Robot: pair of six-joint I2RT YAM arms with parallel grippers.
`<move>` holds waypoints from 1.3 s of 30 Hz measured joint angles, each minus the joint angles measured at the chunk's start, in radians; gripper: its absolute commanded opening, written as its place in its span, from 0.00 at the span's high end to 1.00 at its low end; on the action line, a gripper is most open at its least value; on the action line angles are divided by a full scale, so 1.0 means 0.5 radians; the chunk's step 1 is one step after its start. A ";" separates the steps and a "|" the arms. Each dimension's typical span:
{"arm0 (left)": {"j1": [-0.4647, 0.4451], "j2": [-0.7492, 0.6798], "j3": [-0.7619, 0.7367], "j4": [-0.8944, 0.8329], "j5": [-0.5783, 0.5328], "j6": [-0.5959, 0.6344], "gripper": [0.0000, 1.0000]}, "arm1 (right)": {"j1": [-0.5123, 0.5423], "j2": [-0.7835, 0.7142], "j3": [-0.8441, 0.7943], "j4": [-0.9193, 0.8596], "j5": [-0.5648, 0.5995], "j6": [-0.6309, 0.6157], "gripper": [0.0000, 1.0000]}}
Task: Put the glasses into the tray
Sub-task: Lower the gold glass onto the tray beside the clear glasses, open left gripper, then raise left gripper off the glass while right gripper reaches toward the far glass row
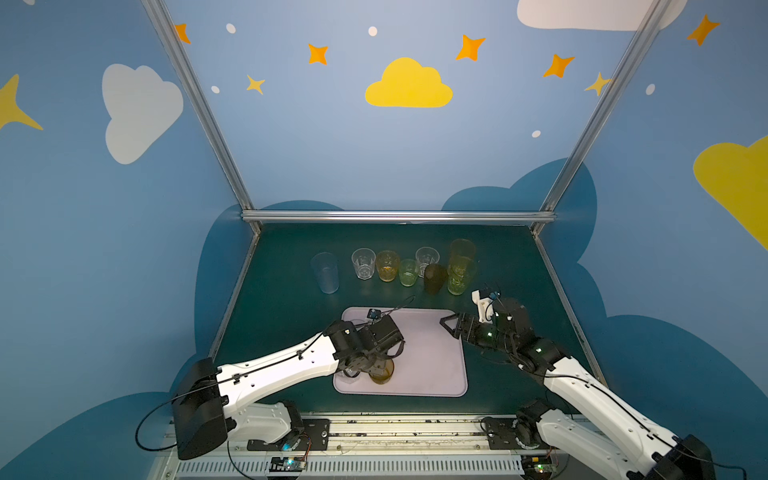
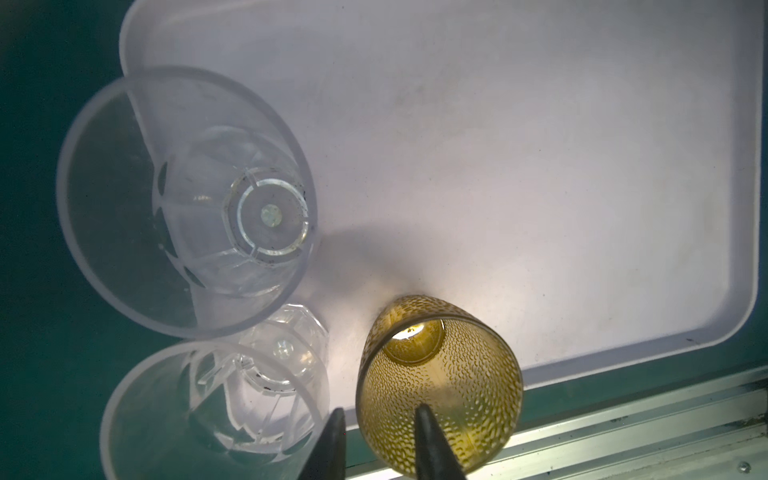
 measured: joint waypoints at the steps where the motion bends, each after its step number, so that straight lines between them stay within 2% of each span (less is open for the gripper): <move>1: 0.000 -0.015 0.005 -0.002 0.000 -0.001 0.56 | 0.000 -0.001 0.000 0.000 0.000 0.000 0.13; 2: 0.000 -0.032 0.006 -0.003 0.001 0.001 0.51 | 0.000 0.000 0.000 0.000 0.000 0.000 0.13; 4: 0.000 -0.081 0.006 -0.003 0.003 0.004 0.31 | 0.000 -0.001 0.000 0.000 0.000 -0.001 0.13; 13: 0.000 -0.444 0.014 0.003 -0.088 0.014 0.01 | 0.000 -0.083 0.011 -0.043 0.021 -0.005 0.13; 20: 0.000 -0.780 0.021 0.005 -0.284 0.018 0.00 | 0.000 -0.218 0.076 -0.127 0.080 -0.021 0.13; 27: 0.000 -0.948 0.028 -0.036 -0.461 0.023 0.00 | 0.000 -0.314 0.077 -0.224 0.131 -0.027 0.13; 33: 0.001 -0.983 0.028 -0.032 -0.517 0.038 0.00 | -0.001 -0.320 0.082 -0.293 0.169 -0.053 0.13; 39: 0.011 -0.877 0.028 0.062 -0.538 0.104 0.00 | -0.002 -0.262 0.128 -0.311 0.206 -0.075 0.13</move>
